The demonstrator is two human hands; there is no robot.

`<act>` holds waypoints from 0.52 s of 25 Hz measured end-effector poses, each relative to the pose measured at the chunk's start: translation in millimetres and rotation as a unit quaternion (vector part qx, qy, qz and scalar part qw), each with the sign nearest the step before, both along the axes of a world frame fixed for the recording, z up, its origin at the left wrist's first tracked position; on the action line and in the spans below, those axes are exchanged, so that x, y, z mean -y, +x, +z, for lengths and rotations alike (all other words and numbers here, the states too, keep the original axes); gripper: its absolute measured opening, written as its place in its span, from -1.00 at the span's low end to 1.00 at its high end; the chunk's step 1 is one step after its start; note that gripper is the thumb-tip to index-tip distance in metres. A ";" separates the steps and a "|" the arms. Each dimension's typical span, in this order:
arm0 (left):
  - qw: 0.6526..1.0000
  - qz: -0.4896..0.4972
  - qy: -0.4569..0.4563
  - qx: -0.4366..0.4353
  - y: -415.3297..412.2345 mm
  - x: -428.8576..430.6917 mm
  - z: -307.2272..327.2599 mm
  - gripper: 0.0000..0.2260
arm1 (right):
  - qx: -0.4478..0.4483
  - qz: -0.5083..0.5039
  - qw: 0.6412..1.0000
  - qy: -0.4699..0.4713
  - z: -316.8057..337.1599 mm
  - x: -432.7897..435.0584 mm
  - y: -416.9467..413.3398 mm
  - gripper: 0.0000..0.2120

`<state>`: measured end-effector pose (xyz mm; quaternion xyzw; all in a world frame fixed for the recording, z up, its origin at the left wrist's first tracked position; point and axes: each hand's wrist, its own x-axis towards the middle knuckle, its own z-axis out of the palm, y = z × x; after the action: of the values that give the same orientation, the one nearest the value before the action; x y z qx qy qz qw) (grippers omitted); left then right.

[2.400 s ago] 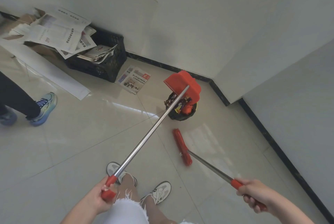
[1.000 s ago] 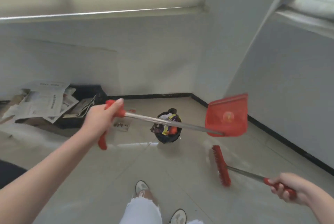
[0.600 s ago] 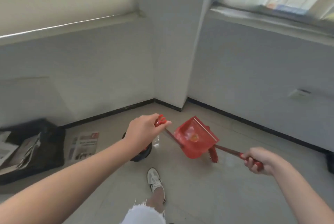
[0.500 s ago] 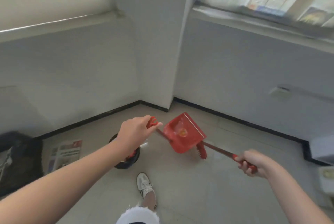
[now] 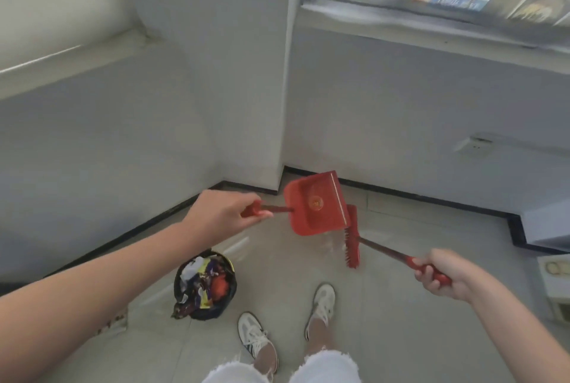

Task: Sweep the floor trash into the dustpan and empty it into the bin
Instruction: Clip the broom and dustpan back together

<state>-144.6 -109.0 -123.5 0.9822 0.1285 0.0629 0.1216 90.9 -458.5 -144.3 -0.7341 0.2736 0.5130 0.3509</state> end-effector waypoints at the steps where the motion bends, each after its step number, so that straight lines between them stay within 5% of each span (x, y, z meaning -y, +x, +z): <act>1: 0.999 -0.031 0.015 -0.023 11.6 4.3 -8.6 -0.67 | -0.005 -0.002 1.000 0.004 -1.0 -8.6 7.8 -0.81; 9: 0.969 -0.185 0.119 -0.111 123.1 37.0 -95.7 -0.63 | -0.017 0.143 0.989 0.032 0.5 -132.0 11.8 -0.80; 13: 0.969 -0.176 0.029 -0.171 131.2 38.3 -133.3 -0.64 | -0.091 0.194 0.975 0.054 4.3 -179.7 -12.8 -0.77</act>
<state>-13.5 -147.3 -256.8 0.9886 -0.0299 -0.1250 0.0781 78.1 -278.9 -140.0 -0.7033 0.1285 0.6499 0.2578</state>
